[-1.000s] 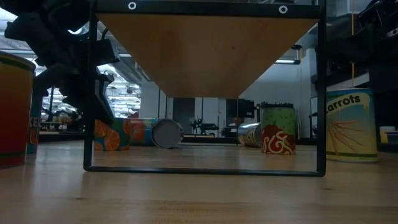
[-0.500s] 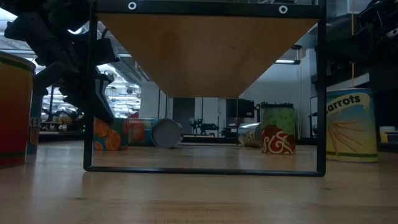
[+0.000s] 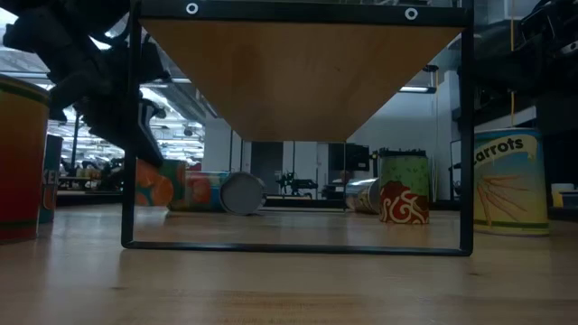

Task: Pick and place cans onto a shelf
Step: Put the canned orange on the shelf

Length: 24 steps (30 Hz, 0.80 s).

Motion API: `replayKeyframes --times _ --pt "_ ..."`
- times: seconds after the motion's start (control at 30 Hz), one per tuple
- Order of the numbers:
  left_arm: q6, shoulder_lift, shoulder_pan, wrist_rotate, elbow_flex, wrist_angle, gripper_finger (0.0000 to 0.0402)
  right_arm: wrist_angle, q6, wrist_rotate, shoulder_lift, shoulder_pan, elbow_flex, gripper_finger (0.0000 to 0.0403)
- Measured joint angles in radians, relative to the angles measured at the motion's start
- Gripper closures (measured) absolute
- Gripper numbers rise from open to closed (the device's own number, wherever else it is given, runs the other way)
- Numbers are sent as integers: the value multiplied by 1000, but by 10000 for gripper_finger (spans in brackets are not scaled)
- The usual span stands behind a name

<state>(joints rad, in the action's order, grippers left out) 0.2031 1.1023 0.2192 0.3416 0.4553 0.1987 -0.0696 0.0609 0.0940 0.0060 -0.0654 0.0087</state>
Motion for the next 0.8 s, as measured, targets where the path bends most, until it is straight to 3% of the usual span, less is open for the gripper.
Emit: replayKeyframes --times 0.8 --pt "32 -303 -1 30 2 59 399 0 0 0 0 0 0 331"
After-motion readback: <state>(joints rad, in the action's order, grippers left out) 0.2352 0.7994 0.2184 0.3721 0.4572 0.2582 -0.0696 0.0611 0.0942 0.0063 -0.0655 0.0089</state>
